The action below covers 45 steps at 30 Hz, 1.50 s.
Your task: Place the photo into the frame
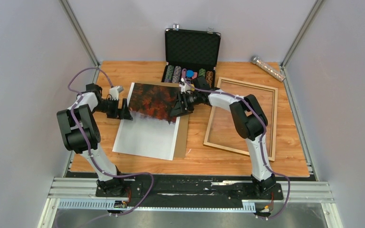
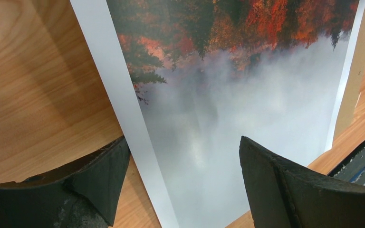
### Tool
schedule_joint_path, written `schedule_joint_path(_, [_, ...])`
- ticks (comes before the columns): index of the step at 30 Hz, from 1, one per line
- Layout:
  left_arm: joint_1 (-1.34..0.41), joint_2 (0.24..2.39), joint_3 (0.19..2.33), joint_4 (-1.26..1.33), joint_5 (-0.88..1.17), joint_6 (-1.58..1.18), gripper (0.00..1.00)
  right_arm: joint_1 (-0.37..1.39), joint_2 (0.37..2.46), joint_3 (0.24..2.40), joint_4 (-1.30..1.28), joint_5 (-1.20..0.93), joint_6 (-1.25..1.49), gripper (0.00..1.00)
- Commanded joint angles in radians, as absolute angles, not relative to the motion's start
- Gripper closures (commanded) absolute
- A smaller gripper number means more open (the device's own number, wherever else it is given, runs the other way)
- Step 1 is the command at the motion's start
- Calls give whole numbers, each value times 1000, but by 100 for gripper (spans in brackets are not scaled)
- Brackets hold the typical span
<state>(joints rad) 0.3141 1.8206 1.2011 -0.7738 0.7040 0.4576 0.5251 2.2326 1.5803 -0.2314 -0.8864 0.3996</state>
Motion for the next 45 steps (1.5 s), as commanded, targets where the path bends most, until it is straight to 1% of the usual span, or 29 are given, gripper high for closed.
schedule_joint_path(1, [320,1824,1240,-785,741,489,9,533,2222,1609,-199,-866,398,38])
schedule_joint_path(5, [322,1819,1242,-771,725,486,9,533,2155,1578,-248,-779,355,37])
schedule_joint_path(11, [327,1816,1252,-758,720,477,10,540,2081,1520,-270,-743,326,36])
schedule_joint_path(16, [337,1806,1254,-751,724,476,15,541,2058,1480,-292,-713,282,37])
schedule_joint_path(18, [340,1805,1254,-753,725,479,16,541,2053,1463,-297,-700,269,37])
schedule_joint_path(26, [342,1826,1252,-733,719,471,12,551,2082,1459,-298,-688,276,38])
schedule_joint_path(35, [342,1835,1229,-730,757,485,12,572,2156,1527,-292,-739,309,38])
schedule_joint_path(45, [344,1835,1218,-740,772,510,12,572,2187,1541,-291,-705,304,38])
